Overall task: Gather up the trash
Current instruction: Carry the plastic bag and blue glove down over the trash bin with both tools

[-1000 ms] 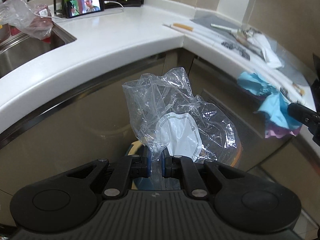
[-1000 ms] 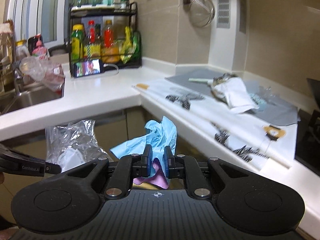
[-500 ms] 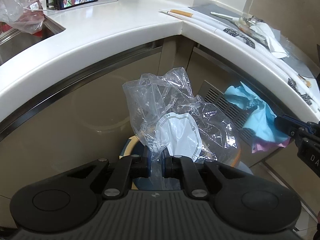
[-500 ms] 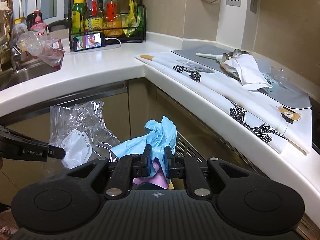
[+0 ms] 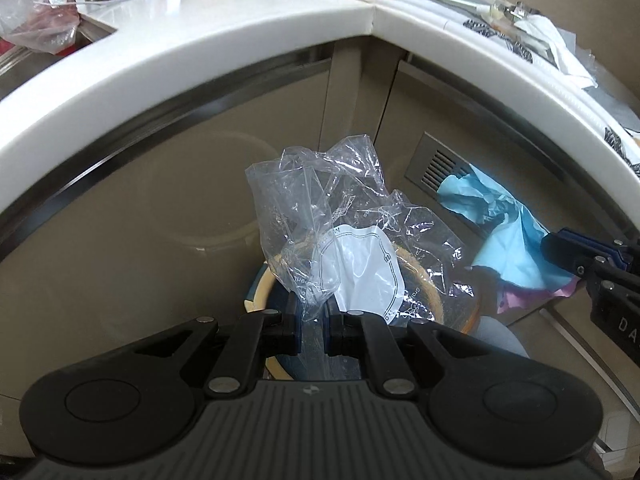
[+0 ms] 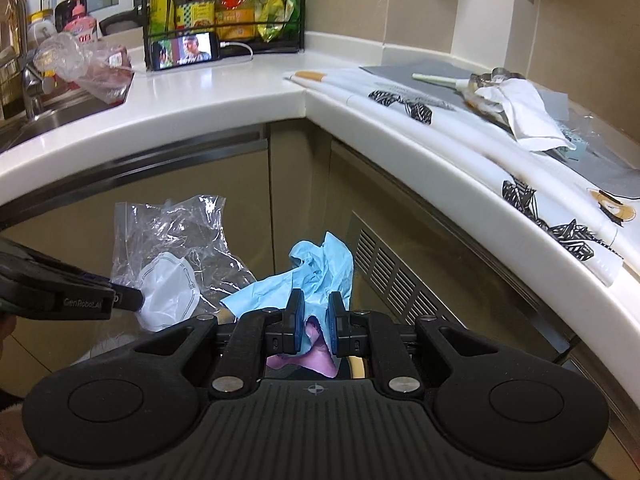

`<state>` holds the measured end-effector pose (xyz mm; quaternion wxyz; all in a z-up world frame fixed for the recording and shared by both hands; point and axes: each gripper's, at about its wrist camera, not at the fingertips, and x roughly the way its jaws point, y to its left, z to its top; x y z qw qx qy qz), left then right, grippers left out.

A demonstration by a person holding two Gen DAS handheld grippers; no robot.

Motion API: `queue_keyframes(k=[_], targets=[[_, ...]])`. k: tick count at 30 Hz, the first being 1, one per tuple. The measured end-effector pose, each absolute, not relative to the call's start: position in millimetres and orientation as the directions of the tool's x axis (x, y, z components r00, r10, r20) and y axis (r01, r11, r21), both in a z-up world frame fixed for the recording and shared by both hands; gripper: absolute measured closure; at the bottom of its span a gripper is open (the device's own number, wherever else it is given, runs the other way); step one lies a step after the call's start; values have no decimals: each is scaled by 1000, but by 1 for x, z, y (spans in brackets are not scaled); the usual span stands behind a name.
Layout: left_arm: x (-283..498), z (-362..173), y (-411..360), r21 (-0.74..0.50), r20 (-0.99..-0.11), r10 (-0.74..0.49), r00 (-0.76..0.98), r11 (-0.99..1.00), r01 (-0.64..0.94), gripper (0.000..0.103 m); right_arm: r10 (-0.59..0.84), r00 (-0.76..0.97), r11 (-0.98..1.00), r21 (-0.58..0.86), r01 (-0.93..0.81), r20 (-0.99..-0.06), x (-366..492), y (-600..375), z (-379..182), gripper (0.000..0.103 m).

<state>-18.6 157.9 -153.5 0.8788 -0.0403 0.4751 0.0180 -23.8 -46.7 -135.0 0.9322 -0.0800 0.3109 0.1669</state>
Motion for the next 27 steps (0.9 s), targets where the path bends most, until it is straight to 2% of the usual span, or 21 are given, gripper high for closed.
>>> queue_keyframes(k=[16,27], targets=[[11,-171,153,-19,-862,23,506,997,-77,93,248,709,947,10,-322,-660,-13,-58,-155,89],[6,-171,153,-20,-852,11,524,998,-52,93,248,717,951,21,-310,-651,-25,-61,-152,89]])
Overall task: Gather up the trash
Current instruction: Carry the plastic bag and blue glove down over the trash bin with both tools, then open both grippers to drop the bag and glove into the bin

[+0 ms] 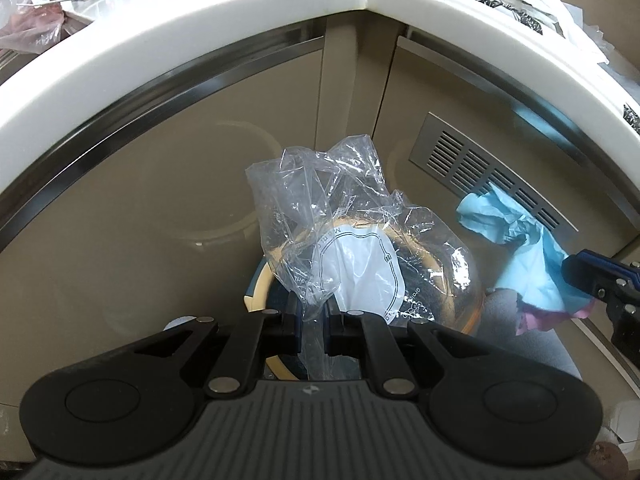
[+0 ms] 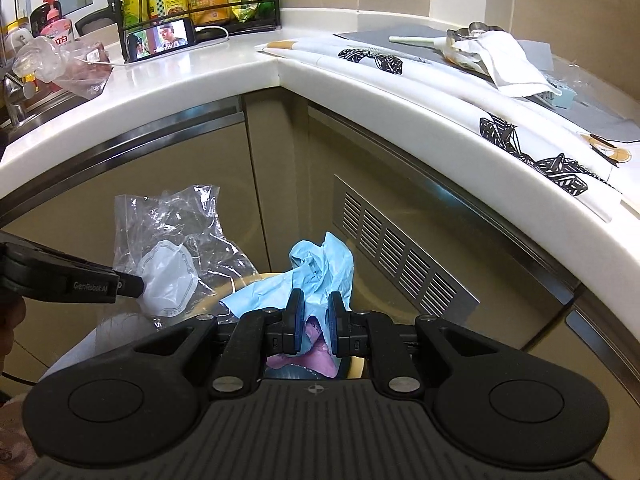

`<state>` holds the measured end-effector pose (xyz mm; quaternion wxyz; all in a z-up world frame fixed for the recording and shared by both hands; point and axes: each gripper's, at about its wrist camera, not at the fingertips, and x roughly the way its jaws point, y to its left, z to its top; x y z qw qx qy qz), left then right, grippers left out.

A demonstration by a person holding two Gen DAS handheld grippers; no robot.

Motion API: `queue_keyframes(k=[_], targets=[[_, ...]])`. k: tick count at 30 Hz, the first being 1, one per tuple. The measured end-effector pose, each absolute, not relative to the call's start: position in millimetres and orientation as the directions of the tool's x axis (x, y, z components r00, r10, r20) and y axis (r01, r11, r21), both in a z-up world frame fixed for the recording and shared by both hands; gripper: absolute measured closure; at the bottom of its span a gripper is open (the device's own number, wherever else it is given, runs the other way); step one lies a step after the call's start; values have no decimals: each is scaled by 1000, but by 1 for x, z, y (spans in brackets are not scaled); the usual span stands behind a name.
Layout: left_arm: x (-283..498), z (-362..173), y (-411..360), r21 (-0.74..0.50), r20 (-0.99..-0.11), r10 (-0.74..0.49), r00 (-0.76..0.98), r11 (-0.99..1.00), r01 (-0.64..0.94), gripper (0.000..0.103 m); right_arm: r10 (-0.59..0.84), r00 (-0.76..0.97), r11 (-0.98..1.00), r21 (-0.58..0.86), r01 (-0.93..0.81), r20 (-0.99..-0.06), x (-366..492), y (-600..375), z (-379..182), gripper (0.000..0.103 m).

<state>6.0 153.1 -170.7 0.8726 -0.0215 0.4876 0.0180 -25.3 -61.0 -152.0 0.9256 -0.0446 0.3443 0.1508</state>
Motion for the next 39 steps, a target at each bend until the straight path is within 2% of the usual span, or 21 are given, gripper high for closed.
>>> queue_keyframes(k=[12,27,29,30,31,33,34,35,37,39], targets=[[12,-180,148,14,-857,34,515,999,-42,93,235,694,954,23,-300,-681,-7,-56,-167,89],[79,-258,132,83,-929,66,364,996,32,90,204,568,953,29,-301,-797,61,-33,-239,89],[85,-267,131,98,-930,79,358,995,34,83,195,554,955,27,-296,-809,72,-30,-248,88],[88,-271,130,102,-931,81,355,994,41,65,189,550,955,23,-294,-814,76,-28,-252,88],[90,-273,129,104,-930,81,357,993,47,39,189,546,957,29,-288,-816,79,-27,-256,86],[89,-271,128,129,-918,102,382,991,44,11,185,526,961,42,-273,-830,86,-26,-262,61],[86,-268,128,139,-910,112,400,990,38,10,182,521,964,48,-261,-834,87,-26,-264,41],[83,-264,128,138,-907,112,407,990,35,9,183,521,966,55,-252,-834,87,-28,-263,37],[78,-254,131,111,-908,93,409,994,22,2,201,536,964,68,-256,-820,80,-32,-258,36],[69,-241,134,104,-902,99,420,994,-9,1,222,552,961,83,-265,-804,70,-36,-246,33]])
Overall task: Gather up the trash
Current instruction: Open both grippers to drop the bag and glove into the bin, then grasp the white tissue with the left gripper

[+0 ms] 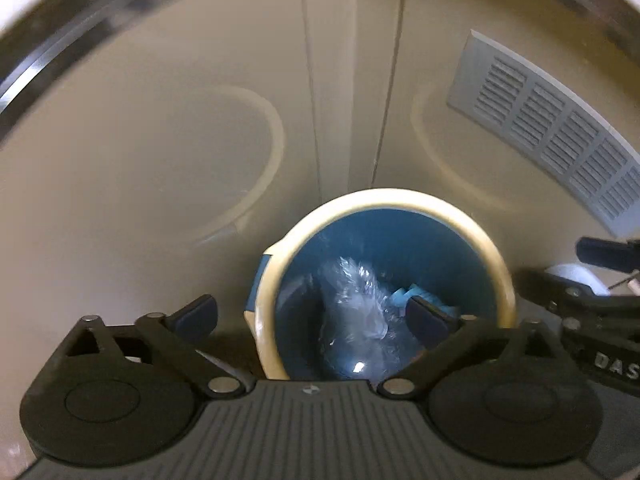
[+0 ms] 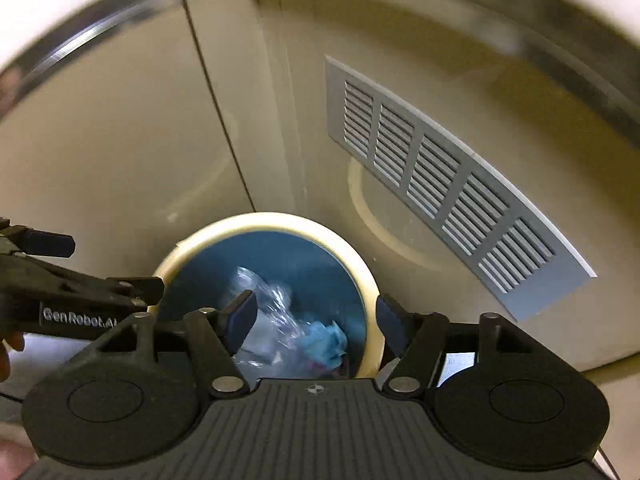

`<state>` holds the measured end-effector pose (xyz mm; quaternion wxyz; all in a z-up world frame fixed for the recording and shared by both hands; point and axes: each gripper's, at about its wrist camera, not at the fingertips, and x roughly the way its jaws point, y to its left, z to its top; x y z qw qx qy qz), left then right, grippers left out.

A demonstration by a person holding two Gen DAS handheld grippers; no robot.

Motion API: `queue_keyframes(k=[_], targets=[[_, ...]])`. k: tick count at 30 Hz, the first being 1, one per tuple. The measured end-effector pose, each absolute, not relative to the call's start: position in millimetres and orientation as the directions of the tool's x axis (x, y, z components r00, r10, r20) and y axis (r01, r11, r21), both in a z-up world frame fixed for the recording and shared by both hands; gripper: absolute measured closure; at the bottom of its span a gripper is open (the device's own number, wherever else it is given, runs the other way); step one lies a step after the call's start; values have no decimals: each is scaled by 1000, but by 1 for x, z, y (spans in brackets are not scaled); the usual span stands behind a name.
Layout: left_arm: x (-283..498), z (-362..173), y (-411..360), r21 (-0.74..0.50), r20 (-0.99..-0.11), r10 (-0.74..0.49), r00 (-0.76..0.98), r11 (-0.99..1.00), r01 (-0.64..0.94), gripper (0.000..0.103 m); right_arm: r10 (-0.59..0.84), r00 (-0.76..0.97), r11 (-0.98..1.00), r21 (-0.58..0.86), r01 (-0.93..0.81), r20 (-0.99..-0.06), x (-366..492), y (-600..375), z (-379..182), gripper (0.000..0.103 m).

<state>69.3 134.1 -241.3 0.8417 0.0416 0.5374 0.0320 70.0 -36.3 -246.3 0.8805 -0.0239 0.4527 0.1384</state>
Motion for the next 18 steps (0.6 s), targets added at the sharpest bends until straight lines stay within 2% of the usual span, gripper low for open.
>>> queue_keyframes(k=[3,8,11,18], targets=[[55,-215,138,79,-886,92,455,996,-47,0,259,596,957,118,-265,-760,54,-50,-218,31],[29,-158,139,41,-825,61,563,998,-49,0,308,724,948,133,-290,-617,20,-79,-160,14],[16,-127,133,25,-790,65,610,997,-73,0,314,782,946,114,-302,-538,-2,-90,-132,9],[-2,-82,133,-53,-751,56,658,988,-144,0,358,830,932,112,-344,-427,-33,-106,-90,3]])
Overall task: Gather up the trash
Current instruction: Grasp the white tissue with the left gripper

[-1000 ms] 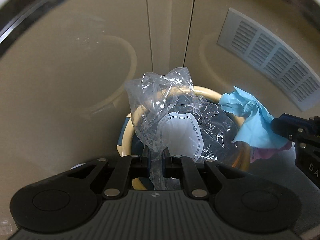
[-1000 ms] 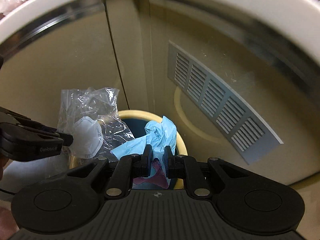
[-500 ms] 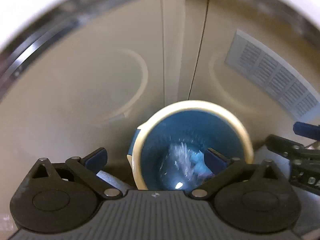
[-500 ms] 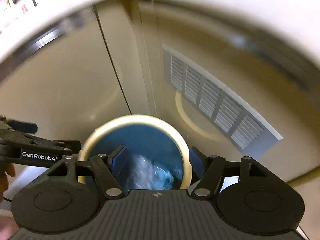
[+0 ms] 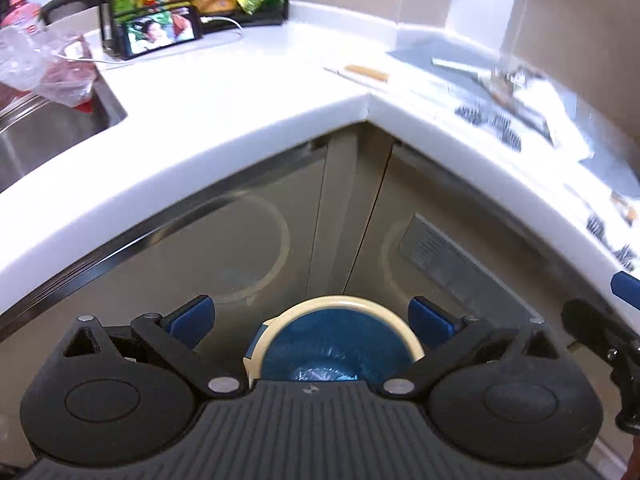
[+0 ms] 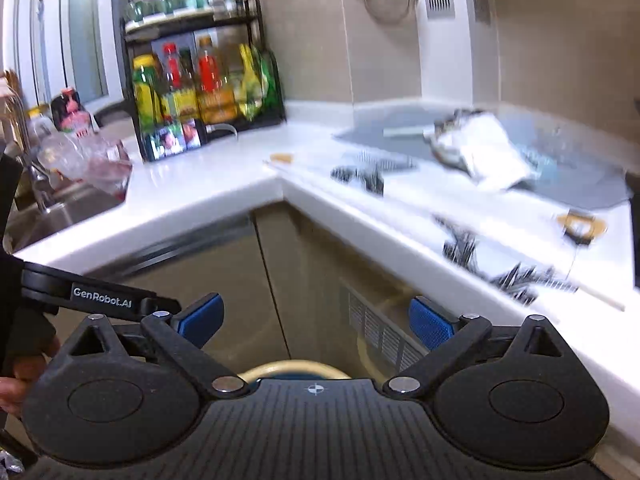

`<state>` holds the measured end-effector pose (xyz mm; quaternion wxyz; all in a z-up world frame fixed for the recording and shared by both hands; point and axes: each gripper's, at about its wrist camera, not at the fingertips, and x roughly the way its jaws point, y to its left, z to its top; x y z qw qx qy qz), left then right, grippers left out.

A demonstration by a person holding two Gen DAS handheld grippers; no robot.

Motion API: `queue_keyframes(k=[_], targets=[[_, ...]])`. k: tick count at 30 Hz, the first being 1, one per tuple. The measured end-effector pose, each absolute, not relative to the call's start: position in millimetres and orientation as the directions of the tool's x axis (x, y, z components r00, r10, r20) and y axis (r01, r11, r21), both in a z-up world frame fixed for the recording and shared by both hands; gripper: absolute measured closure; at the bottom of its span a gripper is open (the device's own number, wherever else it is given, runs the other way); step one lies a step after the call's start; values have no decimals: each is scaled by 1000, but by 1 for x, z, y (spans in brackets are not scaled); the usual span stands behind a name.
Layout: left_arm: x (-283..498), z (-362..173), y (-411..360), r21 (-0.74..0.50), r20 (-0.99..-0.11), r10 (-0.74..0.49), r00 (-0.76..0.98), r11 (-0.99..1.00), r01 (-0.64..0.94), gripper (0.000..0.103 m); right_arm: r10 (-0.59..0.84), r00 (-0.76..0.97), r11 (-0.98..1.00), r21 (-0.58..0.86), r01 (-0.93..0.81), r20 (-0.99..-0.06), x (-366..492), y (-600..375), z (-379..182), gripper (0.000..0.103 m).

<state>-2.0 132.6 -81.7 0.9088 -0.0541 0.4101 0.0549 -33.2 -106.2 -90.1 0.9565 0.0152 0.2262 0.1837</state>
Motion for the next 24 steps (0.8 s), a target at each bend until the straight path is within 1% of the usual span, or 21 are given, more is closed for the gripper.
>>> queue_keyframes(k=[3,6,9,11,13,18,22,24], targets=[[-5,-72,135,-82,-729,35,684,987,-138,0,298,881,954,70,-293,-368,-41,-115,-71,3],[5,-54,127,-83,-689,24,725,990,-112,0,177,933,982,-3,-187,-312,-33,-125,-56,2],[25,-34,108,-82,-652,2,758,994,-74,0,75,955,991,-86,-104,-288,-25,-138,-51,1],[45,-19,88,-80,-629,-22,777,996,-37,0,42,960,990,-120,-78,-276,-20,-141,-53,1],[69,-5,64,-93,-617,-64,784,996,9,0,26,958,988,-141,-69,-284,-19,-149,-57,1],[143,10,-3,-145,-639,-199,743,980,137,0,15,952,987,-146,-63,-306,-8,-158,-64,0],[199,-1,-56,-166,-676,-227,701,974,155,0,3,943,986,-156,-58,-333,2,-165,-68,0],[224,-12,-77,-180,-716,-246,654,969,167,0,2,938,986,-156,-60,-346,6,-169,-68,0]])
